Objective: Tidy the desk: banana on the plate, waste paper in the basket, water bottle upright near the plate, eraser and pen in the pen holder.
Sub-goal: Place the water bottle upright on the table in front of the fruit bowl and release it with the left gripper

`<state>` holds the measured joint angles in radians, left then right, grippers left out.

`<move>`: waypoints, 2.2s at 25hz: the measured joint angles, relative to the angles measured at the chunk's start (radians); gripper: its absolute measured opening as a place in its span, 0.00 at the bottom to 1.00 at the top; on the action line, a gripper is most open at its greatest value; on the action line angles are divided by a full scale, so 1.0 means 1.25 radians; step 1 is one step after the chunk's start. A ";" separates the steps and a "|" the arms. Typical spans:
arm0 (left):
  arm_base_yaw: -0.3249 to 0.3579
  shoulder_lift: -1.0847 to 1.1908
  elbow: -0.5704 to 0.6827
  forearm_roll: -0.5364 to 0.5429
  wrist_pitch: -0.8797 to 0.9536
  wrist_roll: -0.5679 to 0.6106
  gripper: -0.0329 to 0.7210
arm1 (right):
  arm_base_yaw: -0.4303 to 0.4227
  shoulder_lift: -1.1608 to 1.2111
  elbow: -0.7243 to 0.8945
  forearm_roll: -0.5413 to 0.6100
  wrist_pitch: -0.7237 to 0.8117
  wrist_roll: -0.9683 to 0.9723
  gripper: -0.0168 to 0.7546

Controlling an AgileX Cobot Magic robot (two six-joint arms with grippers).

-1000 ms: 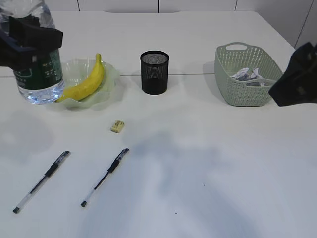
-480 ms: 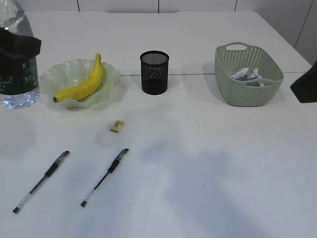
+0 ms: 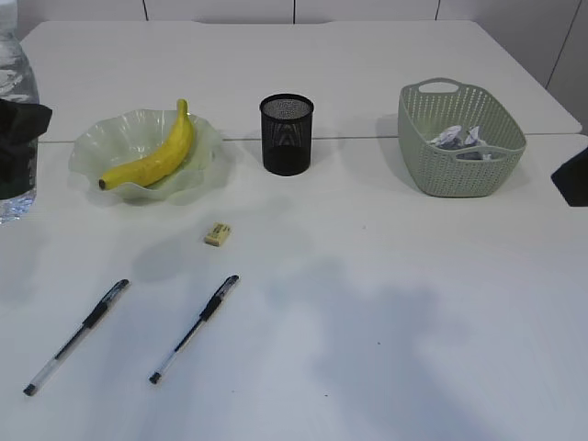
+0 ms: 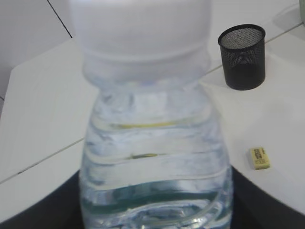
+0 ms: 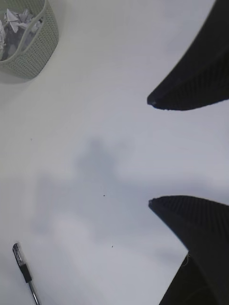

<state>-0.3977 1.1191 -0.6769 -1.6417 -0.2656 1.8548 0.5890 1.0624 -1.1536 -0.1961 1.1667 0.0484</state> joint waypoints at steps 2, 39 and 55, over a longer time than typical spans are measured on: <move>0.000 0.000 0.009 0.025 -0.011 0.000 0.61 | 0.000 0.000 0.000 0.000 0.000 0.000 0.58; 0.162 0.251 0.039 0.336 0.083 -0.319 0.61 | 0.000 -0.048 0.101 -0.011 -0.044 0.027 0.58; 0.162 0.303 0.112 0.892 -0.107 -1.072 0.61 | 0.000 -0.048 0.101 -0.012 -0.043 0.030 0.58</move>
<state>-0.1948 1.4978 -0.5373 -0.5267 -0.3999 0.5154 0.5890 1.0030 -1.0278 -0.2112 1.1130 0.0856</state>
